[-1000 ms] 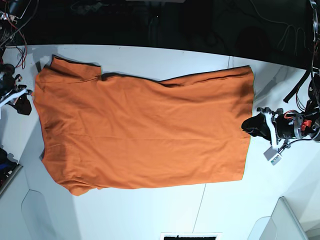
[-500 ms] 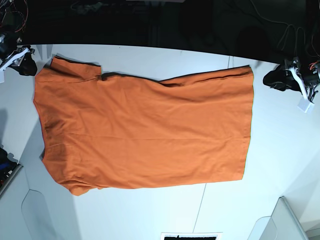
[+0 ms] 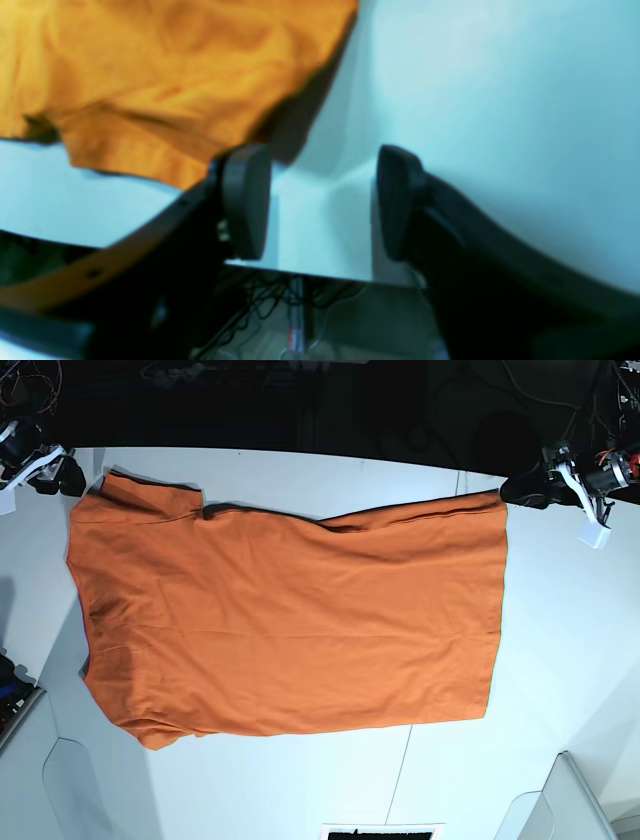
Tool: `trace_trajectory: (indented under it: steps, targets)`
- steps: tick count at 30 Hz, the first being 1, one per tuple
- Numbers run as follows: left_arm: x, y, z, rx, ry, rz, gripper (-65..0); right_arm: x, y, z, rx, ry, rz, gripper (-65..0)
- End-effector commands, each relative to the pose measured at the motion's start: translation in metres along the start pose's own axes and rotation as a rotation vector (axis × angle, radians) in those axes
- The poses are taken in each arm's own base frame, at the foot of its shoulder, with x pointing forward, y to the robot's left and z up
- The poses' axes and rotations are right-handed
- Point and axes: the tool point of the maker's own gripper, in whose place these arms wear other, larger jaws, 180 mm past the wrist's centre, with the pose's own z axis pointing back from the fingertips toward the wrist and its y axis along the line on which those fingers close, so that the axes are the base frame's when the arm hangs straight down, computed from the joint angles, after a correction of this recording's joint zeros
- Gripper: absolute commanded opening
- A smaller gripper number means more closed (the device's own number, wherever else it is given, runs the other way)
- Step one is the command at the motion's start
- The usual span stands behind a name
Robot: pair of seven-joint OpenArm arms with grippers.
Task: Layout the t-shirt on the table in an organized manner, then fold the t-shirt properly
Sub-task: 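Release the shirt and move both grippers to the collar corners, then grasp the collar corners and fold them toward the hem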
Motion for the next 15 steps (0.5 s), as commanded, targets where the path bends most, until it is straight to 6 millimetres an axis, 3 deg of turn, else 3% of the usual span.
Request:
trace_trajectory:
  steps: [1, 10, 15]
  targets:
    - [0.010, -0.001, 0.004, 0.004, -0.028, -0.025, -21.1, 0.012, -0.001, 0.002, 0.005, -0.041, 0.008, -31.3]
    - [0.004, 0.005, -0.010, 0.052, -0.040, -0.049, -21.1, 0.016, 0.023, -0.014, 0.065, -0.080, -0.046, -31.4]
    - [-0.008, -0.001, -0.024, 0.045, 0.004, -0.081, -21.1, 0.001, 0.047, -0.029, 0.121, -0.029, -0.028, -31.4]
